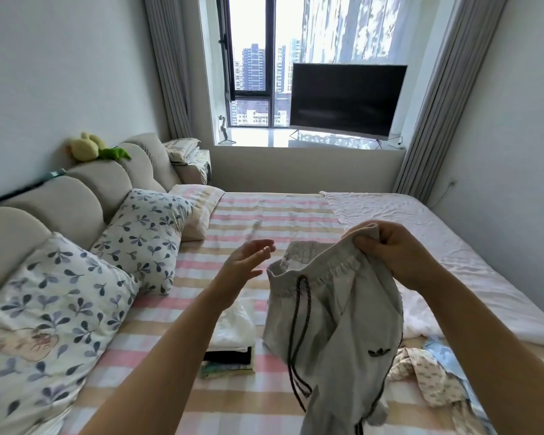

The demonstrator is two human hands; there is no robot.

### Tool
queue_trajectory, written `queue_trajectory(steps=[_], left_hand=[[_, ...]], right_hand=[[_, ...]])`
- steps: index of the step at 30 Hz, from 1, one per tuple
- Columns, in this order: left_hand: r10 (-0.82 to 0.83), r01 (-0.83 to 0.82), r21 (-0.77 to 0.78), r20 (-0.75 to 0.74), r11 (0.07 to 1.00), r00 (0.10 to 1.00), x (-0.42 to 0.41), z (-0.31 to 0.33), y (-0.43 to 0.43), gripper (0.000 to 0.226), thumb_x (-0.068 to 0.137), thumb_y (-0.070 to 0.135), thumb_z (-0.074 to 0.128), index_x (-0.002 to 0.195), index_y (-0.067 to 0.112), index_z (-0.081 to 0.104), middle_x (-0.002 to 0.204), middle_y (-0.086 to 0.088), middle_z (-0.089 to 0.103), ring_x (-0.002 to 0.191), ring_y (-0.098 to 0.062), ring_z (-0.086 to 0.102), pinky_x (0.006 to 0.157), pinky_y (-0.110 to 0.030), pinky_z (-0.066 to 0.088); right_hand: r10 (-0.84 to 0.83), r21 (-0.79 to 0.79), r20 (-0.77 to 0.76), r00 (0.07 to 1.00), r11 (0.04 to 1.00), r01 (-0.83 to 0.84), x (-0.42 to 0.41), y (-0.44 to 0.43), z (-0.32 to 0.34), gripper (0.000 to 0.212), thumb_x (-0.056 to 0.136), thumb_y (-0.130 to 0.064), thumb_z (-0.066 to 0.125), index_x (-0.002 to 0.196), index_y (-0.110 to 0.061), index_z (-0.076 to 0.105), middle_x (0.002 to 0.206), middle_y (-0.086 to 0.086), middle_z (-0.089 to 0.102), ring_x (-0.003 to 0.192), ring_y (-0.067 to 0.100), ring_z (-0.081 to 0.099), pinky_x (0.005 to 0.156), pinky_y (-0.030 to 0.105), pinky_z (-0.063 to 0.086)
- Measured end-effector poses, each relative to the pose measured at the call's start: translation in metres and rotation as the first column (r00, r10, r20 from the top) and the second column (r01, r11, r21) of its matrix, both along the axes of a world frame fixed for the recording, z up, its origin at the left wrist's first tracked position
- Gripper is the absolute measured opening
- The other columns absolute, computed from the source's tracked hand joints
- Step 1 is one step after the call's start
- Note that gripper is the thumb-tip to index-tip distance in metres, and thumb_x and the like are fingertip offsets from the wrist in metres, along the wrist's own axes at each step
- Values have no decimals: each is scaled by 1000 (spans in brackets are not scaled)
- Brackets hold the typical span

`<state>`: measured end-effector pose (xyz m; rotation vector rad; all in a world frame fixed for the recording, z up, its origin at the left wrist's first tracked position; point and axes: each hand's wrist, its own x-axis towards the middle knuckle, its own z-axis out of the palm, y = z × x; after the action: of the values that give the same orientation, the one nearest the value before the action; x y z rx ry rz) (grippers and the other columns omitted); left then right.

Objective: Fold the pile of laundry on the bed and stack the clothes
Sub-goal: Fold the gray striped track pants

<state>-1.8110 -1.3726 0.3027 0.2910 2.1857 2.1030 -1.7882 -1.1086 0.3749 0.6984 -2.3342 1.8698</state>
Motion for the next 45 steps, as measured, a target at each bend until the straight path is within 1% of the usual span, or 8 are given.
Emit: queue_trajectory(steps=[9,14,20,26,29,33,38,45], left_hand=[[-213,162,179,319,970,924,-18,-22,11,46,85,22,58,129,16,47,112,-7,61,97,-19,59,79,-34,49],[-170,111,197,312,974,935,-22,-24,11,32,73,18,67,104,11,65,89,-4,69,73,-14,64,59,-26,51],[90,-107,-136,-120,985,989,-31,-11,-2,27,83,-8,60,81,16,47,66,-6,52,63,-17,47,58,-26,41],[-91,-108,-515,-345,850,934,-36,20,-7,42,74,-22,39,64,17,55,68,2,53,65,-9,48,67,-24,41],[-62,-28,-418,-201,908,978,-31,25,-6,41,79,-19,38,70,12,63,69,3,59,62,3,53,61,-9,40],[-47,47,-133,5,990,999,-25,24,-12,11,74,13,51,71,7,60,66,-4,47,60,-10,40,53,-24,28],[-99,71,-228,-113,971,989,-21,21,-25,19,74,-9,70,77,5,57,67,-3,46,62,-7,44,60,-19,38],[126,-155,-149,-189,977,974,-19,33,-31,27,74,-13,67,87,10,61,69,-6,65,60,-5,60,59,-18,52]], right_hand=[[79,-79,28,997,994,-76,-12,4,-9,38,84,5,51,73,-23,75,74,-8,70,73,2,64,68,14,50],[-62,-151,82,995,986,73,-27,18,-25,19,87,3,50,83,-7,66,73,-5,69,70,6,63,67,18,51],[-265,-113,134,955,953,280,-47,34,-53,13,89,-2,55,85,-5,67,76,4,65,64,2,61,60,13,50],[-312,-12,139,940,949,316,-60,39,-61,15,89,-7,58,79,-12,67,73,1,64,66,8,58,61,16,49],[-316,-24,137,939,946,323,-64,35,-58,13,89,-6,58,81,-11,67,74,1,64,67,9,58,60,14,49],[-303,-40,145,942,949,312,-66,31,-55,10,90,-5,57,85,-7,65,74,2,63,68,11,57,61,16,48],[-276,-24,125,953,959,281,-64,32,-52,12,88,-1,57,97,3,65,79,4,63,73,12,57,68,19,48],[-144,266,-62,988,951,155,-63,39,-27,28,79,-5,70,101,-21,66,86,-7,67,73,-4,63,66,9,48]])
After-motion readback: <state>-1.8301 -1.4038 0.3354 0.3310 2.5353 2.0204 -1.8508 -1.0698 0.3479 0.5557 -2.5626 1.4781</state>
